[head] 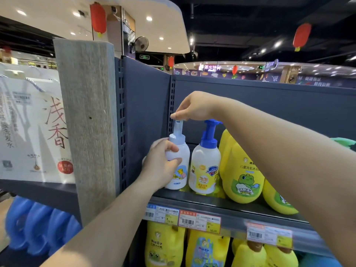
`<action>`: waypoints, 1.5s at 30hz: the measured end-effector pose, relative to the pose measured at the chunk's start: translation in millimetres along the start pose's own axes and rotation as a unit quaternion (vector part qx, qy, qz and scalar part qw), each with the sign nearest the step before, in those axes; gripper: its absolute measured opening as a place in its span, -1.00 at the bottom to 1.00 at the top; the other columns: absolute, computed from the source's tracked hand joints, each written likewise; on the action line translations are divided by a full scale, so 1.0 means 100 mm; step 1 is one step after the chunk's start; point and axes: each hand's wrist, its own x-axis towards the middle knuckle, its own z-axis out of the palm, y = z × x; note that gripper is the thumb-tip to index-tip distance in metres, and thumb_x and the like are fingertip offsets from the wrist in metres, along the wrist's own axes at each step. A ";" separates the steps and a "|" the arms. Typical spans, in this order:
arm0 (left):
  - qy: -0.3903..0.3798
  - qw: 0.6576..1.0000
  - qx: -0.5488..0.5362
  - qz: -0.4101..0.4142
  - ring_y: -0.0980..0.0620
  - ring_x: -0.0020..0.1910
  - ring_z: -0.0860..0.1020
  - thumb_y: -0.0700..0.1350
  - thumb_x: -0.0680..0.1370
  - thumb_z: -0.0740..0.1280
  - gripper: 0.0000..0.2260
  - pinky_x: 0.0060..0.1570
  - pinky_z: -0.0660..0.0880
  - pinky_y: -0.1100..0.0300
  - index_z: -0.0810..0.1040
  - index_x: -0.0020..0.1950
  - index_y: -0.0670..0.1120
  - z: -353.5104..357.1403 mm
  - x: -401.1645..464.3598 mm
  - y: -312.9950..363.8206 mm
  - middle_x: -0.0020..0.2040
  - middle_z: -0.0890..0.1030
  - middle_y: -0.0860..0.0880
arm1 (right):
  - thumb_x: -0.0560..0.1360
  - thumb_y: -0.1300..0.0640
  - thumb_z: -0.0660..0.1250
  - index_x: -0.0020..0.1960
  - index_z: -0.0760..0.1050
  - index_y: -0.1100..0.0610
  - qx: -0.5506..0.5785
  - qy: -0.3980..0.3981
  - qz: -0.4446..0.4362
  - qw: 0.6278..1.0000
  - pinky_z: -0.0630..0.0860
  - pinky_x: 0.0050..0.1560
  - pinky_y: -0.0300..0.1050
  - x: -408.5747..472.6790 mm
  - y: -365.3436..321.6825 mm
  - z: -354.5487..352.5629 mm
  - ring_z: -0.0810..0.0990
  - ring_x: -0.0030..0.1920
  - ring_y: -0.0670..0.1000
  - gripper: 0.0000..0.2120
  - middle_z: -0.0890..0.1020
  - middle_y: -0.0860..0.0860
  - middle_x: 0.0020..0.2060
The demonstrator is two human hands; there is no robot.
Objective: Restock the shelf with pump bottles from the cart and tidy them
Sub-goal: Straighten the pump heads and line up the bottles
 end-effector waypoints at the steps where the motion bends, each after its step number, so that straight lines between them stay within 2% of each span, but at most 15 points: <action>1: 0.002 1.000 0.004 0.002 0.00 0.18 0.49 -0.16 0.41 0.43 -0.80 0.22 0.45 -0.05 0.45 -0.16 0.07 0.00 0.00 0.00 0.19 0.42 0.16 | 0.47 -0.17 0.30 0.06 0.66 0.04 0.003 0.003 0.003 1.000 0.46 -0.04 -0.14 0.01 0.00 0.00 0.60 -0.01 0.01 -0.65 0.69 -0.01 -0.07; 5: 0.000 1.000 0.007 0.007 0.00 0.20 0.49 -0.14 0.43 0.41 -0.78 0.23 0.44 -0.08 0.39 -0.19 0.09 -0.01 -0.01 -0.03 0.25 0.43 0.15 | 0.49 -0.19 0.26 0.11 0.63 0.06 0.001 -0.001 0.006 1.000 0.43 -0.03 -0.14 0.01 0.02 0.04 0.59 0.02 0.02 -0.61 0.67 -0.01 -0.02; 9: 0.001 1.000 0.000 0.008 -0.01 0.22 0.48 -0.17 0.43 0.41 -0.79 0.22 0.44 -0.08 0.40 -0.20 0.07 -0.01 0.00 -0.05 0.34 0.42 0.13 | 0.52 -0.20 0.21 0.19 0.57 0.04 0.001 0.046 0.041 0.998 0.40 0.04 -0.11 -0.12 0.18 -0.20 0.56 0.06 0.01 -0.58 0.66 -0.04 0.04; 13: 0.009 1.000 -0.012 0.008 0.05 0.20 0.46 -0.20 0.44 0.40 -0.82 0.21 0.45 -0.02 0.43 -0.17 0.02 0.01 -0.02 -0.06 0.34 0.42 0.13 | 0.48 -0.18 0.29 0.18 0.58 -0.07 -0.071 -0.023 0.084 0.994 0.43 0.13 -0.08 -0.38 0.43 -0.40 0.55 0.07 -0.01 -0.65 0.62 -0.11 0.07; 20: 0.026 0.999 -0.016 0.012 0.11 0.14 0.43 -0.24 0.45 0.40 -0.85 0.08 0.33 0.21 0.45 -0.16 -0.06 0.06 -0.01 -0.04 0.30 0.41 0.15 | 0.51 -0.09 0.30 0.21 0.57 -0.04 -0.063 -0.013 0.064 0.996 0.42 -0.03 -0.15 -0.49 0.58 -0.29 0.54 -0.07 -0.06 -0.69 0.61 -0.10 0.01; 23: 0.022 0.999 -0.019 0.013 0.11 0.15 0.43 -0.24 0.45 0.40 -0.85 0.11 0.34 0.20 0.45 -0.17 -0.06 0.07 -0.01 -0.07 0.32 0.42 0.13 | 0.52 -0.08 0.29 0.21 0.57 -0.03 -0.064 -0.015 0.057 0.996 0.40 -0.07 -0.15 -0.48 0.59 -0.29 0.50 -0.19 -0.15 -0.69 0.59 -0.11 -0.03; 27: 0.020 1.000 -0.014 0.012 0.11 0.17 0.43 -0.24 0.45 0.40 -0.85 0.14 0.37 0.16 0.45 -0.17 -0.05 0.06 -0.01 -0.08 0.35 0.43 0.10 | 0.52 -0.08 0.29 0.22 0.55 -0.04 -0.063 -0.016 0.062 0.996 0.40 -0.09 -0.16 -0.48 0.61 -0.27 0.49 -0.18 -0.15 -0.69 0.57 -0.13 -0.08; 31: 0.025 0.999 -0.025 0.014 0.06 0.24 0.44 -0.26 0.45 0.40 -0.84 0.13 0.36 0.17 0.45 -0.19 -0.06 0.07 0.00 -0.08 0.38 0.42 0.07 | 0.51 -0.11 0.30 0.26 0.51 -0.08 -0.051 0.003 0.061 0.997 0.41 -0.02 -0.16 -0.57 0.63 -0.36 0.54 -0.08 -0.08 -0.66 0.59 -0.09 0.05; 33: 0.047 0.999 -0.020 0.000 0.04 0.31 0.42 -0.23 0.44 0.42 -0.86 0.15 0.31 0.21 0.47 -0.17 -0.08 0.07 -0.03 -0.05 0.41 0.39 0.03 | 0.47 -0.16 0.32 0.22 0.53 -0.08 -0.085 0.007 0.075 0.994 0.44 0.04 -0.13 -0.70 0.69 -0.50 0.55 0.01 -0.04 -0.64 0.59 -0.11 0.06; 36: 0.141 0.990 -0.019 0.007 0.10 0.29 0.38 -0.17 0.42 0.45 -0.87 0.12 0.25 0.25 0.51 -0.13 -0.08 0.07 -0.12 0.05 0.38 0.40 0.00 | 0.37 -0.23 0.39 0.20 0.51 -0.09 -0.153 -0.029 0.114 0.981 0.46 0.08 -0.07 -0.90 0.78 -0.60 0.54 0.05 -0.02 -0.54 0.57 -0.12 0.06; 39: 0.190 0.980 -0.038 0.036 0.06 0.27 0.40 -0.09 0.39 0.46 -0.74 0.13 0.29 0.19 0.50 0.03 -0.01 0.07 -0.15 0.17 0.28 0.44 0.01 | 0.37 -0.26 0.37 0.25 0.49 -0.07 -0.119 0.046 0.088 0.988 0.48 0.19 0.07 -0.91 0.73 -0.47 0.55 0.06 -0.01 -0.50 0.58 -0.11 0.04; 41: 0.146 0.988 -0.055 -0.012 0.01 0.33 0.38 -0.03 0.36 0.49 -0.43 0.16 0.30 0.16 0.38 0.31 0.00 0.09 -0.05 0.22 0.35 0.40 -0.01 | 0.40 -0.28 0.32 0.31 0.42 -0.08 -0.100 0.065 0.077 0.990 0.42 0.26 0.14 -0.77 0.62 -0.35 0.54 0.11 0.01 -0.46 0.57 -0.11 0.07; 43: 0.058 0.992 -0.069 -0.083 -0.03 0.37 0.36 0.02 0.32 0.52 -0.18 0.23 0.35 0.07 0.18 0.48 0.02 0.11 0.09 0.23 0.44 0.33 -0.03 | 0.41 -0.31 0.29 0.38 0.34 -0.10 -0.130 0.022 0.080 0.988 0.35 0.31 0.17 -0.59 0.53 -0.21 0.50 0.20 0.03 -0.39 0.55 -0.09 0.20; 44: 0.017 0.991 -0.074 -0.108 -0.05 0.34 0.41 0.03 0.30 0.53 -0.16 0.24 0.40 0.01 0.17 0.48 0.01 0.11 0.14 0.23 0.43 0.36 -0.05 | 0.42 -0.31 0.28 0.38 0.34 -0.09 -0.146 0.002 0.081 0.986 0.32 0.29 0.14 -0.51 0.50 -0.15 0.48 0.19 0.03 -0.39 0.54 -0.09 0.21; 45: -0.017 0.990 -0.077 -0.117 -0.06 0.24 0.50 0.03 0.29 0.52 -0.26 0.19 0.47 -0.05 0.29 0.40 -0.01 0.11 0.18 0.21 0.34 0.47 -0.06 | 0.43 -0.29 0.28 0.35 0.38 -0.07 -0.156 -0.006 0.079 0.985 0.31 0.23 0.09 -0.45 0.48 -0.09 0.49 0.15 0.02 -0.44 0.56 -0.08 0.18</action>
